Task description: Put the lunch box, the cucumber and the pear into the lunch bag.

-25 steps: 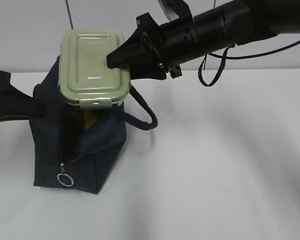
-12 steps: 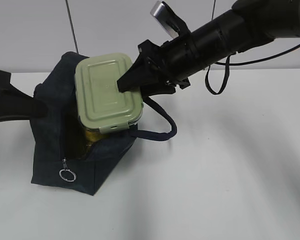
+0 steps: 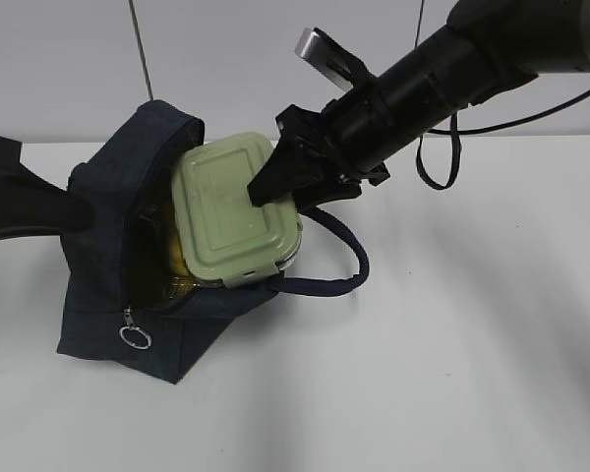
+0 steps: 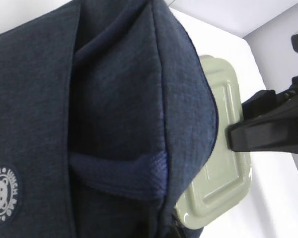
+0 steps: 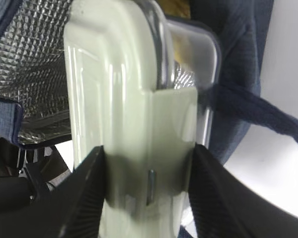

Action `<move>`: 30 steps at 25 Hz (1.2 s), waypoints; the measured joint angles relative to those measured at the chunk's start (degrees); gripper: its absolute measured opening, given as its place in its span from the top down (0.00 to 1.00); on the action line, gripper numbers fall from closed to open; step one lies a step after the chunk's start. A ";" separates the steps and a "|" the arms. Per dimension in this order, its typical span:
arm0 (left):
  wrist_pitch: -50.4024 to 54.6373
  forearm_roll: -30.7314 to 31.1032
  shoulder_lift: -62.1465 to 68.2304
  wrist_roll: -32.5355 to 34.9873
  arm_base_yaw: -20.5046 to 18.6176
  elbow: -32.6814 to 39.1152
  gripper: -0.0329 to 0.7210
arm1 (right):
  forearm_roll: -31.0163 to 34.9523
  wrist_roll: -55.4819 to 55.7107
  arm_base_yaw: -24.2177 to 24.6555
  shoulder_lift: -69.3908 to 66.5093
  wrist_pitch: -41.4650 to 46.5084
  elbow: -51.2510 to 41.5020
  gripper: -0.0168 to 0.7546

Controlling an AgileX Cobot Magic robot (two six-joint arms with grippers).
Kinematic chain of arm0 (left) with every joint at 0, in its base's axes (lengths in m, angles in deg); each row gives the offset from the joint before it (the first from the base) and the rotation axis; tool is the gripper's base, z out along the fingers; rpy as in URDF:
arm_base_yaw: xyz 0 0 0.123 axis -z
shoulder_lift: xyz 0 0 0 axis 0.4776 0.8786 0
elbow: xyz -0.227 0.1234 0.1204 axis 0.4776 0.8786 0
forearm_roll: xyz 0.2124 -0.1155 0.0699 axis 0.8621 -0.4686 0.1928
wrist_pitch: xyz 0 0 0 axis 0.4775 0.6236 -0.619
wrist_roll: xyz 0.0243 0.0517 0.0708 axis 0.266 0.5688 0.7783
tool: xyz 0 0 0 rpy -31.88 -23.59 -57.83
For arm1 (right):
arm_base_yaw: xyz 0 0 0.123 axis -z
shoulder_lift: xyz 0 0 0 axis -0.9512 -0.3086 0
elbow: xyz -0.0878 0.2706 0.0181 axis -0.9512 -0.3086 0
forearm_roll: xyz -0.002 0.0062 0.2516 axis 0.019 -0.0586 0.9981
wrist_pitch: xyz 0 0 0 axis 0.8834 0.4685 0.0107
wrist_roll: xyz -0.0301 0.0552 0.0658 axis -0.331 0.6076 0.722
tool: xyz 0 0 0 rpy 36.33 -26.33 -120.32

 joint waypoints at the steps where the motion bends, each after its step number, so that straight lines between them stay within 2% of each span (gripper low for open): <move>1: 0.00 0.00 0.00 0.00 0.00 0.00 0.95 | -0.12 0.21 0.00 0.00 0.00 0.24 0.51; 6: 0.00 0.00 0.00 0.00 0.00 0.00 0.95 | -0.52 0.99 -1.29 0.00 -1.78 0.49 0.51; 13: -0.05 0.00 0.00 0.00 0.00 0.00 0.95 | -0.02 2.76 -6.23 0.00 -8.15 0.58 0.51; 19: -0.10 0.00 0.00 0.00 0.00 0.00 0.95 | 4.74 3.32 -6.80 -0.03 -12.74 0.58 0.51; 30: -0.10 0.00 0.00 0.00 0.00 0.00 0.95 | 6.79 3.48 -8.92 -3.67 -13.63 0.71 0.51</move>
